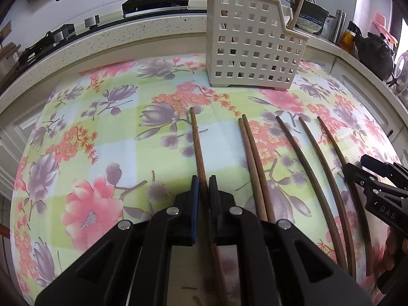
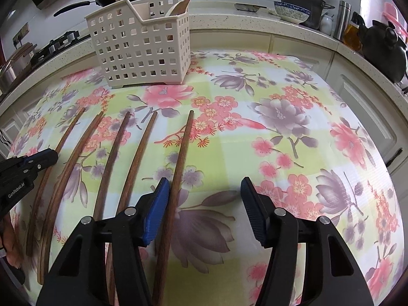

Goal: Organize utensils
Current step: 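Close the left tool on one chopstick while the right tool grasps another, then lift the held chopsticks and carry them over the basket with both tools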

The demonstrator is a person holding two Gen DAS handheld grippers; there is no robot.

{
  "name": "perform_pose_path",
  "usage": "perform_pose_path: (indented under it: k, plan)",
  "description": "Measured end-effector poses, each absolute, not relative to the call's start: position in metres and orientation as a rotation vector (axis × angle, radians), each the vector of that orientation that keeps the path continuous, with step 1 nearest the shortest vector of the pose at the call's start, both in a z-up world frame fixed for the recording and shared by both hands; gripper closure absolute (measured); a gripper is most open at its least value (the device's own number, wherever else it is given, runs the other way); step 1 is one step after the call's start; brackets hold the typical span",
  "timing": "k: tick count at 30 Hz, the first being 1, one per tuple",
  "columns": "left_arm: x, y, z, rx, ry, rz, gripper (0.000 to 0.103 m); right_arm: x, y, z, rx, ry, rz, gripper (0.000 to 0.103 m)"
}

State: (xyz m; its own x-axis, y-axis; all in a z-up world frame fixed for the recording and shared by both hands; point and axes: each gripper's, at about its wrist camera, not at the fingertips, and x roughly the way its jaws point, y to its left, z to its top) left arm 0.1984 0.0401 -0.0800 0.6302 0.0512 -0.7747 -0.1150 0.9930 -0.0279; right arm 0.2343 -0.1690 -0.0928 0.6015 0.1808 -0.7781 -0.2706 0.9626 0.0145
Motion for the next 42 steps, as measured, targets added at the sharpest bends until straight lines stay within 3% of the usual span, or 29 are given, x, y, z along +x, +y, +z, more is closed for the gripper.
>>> perform_pose_path:
  k: [6,14,19,42]
  plan:
    - [0.202,0.039,-0.08,-0.081,0.875,0.092,0.088,0.237,-0.165,-0.092,-0.112,0.886,0.266,0.053]
    - [0.204,0.039,-0.081,-0.064,0.87,0.11,0.095,0.236,-0.153,-0.091,-0.127,0.875,0.306,0.084]
    - [0.204,0.04,-0.081,-0.065,0.87,0.109,0.096,0.237,-0.153,-0.09,-0.121,0.875,0.3,0.091]
    - [0.169,0.051,-0.021,-0.114,0.731,0.093,0.096,0.212,-0.17,-0.031,-0.066,0.758,0.34,0.094]
